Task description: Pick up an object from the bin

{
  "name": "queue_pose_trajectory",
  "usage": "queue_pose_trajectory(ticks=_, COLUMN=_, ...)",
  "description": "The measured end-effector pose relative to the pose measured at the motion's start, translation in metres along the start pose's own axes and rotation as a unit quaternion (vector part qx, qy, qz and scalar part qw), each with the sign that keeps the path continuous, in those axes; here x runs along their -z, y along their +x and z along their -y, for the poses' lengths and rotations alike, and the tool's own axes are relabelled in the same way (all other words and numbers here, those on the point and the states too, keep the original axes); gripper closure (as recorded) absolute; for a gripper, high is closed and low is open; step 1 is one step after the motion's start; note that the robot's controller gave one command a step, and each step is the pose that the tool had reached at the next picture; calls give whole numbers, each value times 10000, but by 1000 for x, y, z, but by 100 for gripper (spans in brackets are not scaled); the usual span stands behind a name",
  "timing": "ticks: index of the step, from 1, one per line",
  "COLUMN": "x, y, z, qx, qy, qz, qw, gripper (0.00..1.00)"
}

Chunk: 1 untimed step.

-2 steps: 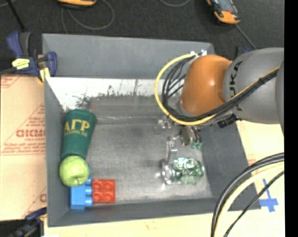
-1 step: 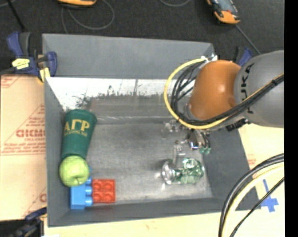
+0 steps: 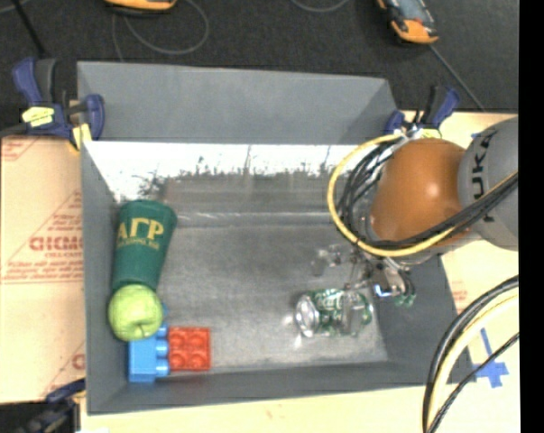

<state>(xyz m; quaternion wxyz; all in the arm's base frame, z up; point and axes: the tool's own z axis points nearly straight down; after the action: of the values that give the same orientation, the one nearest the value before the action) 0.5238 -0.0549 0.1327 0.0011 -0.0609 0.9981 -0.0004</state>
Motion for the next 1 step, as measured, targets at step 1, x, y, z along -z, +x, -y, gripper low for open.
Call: queue_pose_trajectory(ticks=1, x=-49, y=27, z=34, qx=221, qy=3, qz=2, qw=9998, gripper=100)
